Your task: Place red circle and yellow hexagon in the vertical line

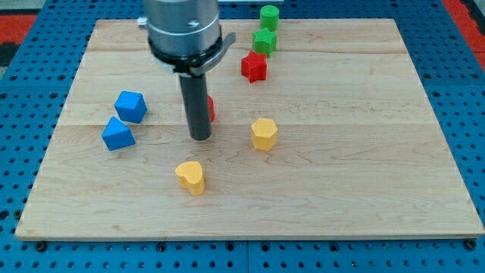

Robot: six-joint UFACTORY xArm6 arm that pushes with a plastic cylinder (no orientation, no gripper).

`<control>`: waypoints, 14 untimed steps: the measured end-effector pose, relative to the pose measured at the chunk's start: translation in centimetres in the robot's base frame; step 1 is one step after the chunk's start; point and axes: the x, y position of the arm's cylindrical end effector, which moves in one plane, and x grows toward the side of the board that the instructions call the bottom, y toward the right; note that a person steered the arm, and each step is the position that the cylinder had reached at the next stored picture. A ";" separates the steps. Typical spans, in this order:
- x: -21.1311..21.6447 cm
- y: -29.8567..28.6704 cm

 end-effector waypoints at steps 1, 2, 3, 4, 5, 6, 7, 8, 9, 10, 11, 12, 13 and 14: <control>-0.3 -3.6; -3.3 -2.7; -5.0 1.0; -6.2 4.4; -7.2 7.1; -6.5 8.8; -3.4 10.7; 0.1 11.4; 3.4 16.5; 8.0 11.3; 9.3 4.5; 11.1 1.2; 11.1 -2.7; 8.7 0.8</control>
